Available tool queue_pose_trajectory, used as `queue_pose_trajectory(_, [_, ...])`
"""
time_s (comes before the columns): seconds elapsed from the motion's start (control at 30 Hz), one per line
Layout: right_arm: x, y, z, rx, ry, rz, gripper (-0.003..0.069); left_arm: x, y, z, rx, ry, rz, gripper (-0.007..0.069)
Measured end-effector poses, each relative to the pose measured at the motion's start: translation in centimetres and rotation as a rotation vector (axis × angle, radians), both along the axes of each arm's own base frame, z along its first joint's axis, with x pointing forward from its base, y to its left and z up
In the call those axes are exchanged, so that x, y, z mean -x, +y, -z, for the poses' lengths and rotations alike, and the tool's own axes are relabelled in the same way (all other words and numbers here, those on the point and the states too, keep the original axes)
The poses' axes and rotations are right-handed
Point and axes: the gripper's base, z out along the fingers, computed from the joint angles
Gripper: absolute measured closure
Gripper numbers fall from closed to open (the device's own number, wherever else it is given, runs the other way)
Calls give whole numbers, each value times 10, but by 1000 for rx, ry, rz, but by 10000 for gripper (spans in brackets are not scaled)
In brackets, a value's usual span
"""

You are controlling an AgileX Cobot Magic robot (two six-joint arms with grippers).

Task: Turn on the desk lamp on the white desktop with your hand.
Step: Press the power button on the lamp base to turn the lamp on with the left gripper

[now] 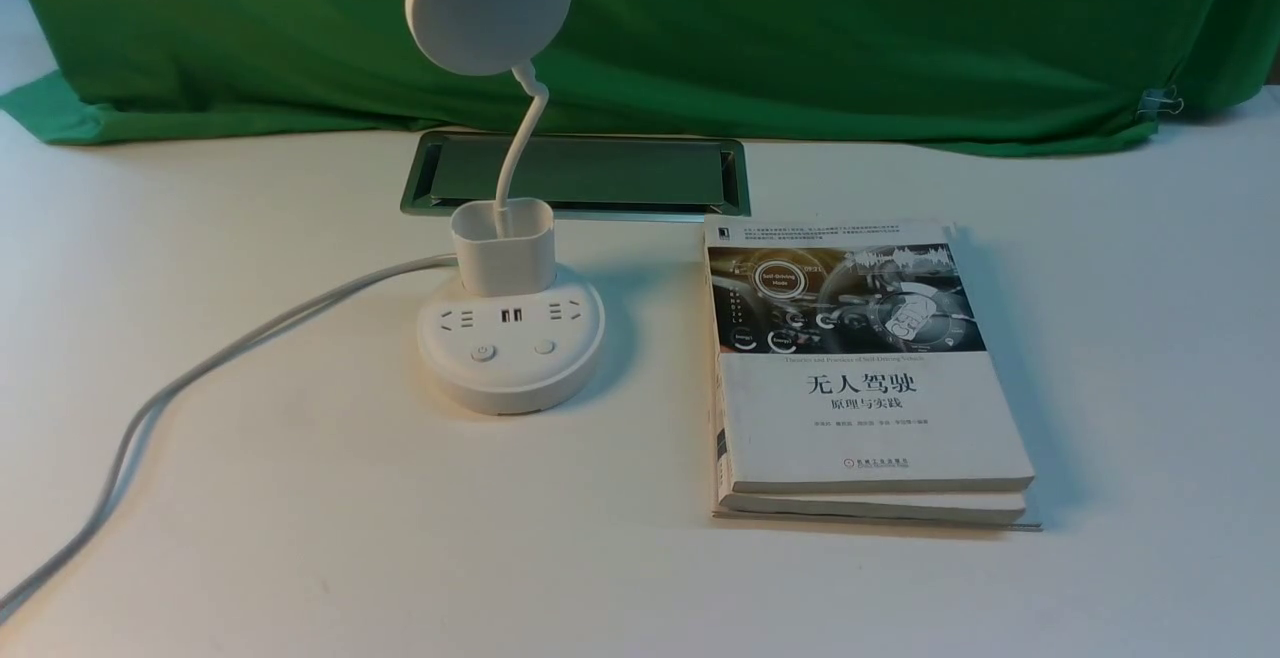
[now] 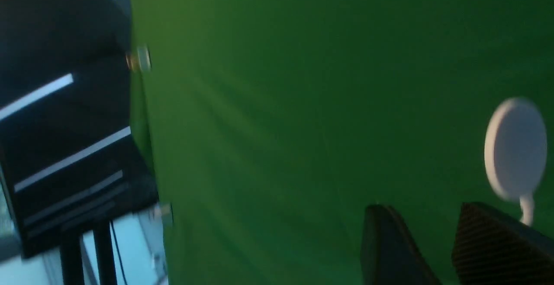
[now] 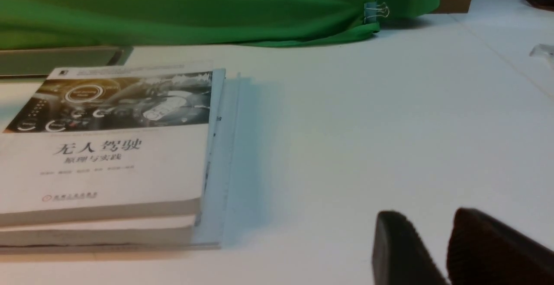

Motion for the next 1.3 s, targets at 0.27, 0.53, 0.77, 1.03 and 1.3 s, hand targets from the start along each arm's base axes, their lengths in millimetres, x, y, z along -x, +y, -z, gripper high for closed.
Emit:
queue_pose_trajectory(0.27, [0, 0, 0, 0, 1, 0, 421, 20, -1, -41, 357, -215, 319, 389])
queue_pose_trajectory(0.53, [0, 0, 0, 0, 1, 0, 421, -13, 0, -114, 310, 272, 147, 389])
queue_pose_trajectory(0.77, [0, 0, 0, 0, 1, 0, 421, -108, -3, -59, 445, 833, 52, 389])
queue_pose_trajectory(1.03, [0, 0, 0, 0, 1, 0, 421, -178, -21, 24, 653, 1452, 36, 388])
queue_pose_trajectory(1.3, [0, 0, 0, 0, 2, 0, 421, -237, -84, 37, 372, 1708, 376, 557])
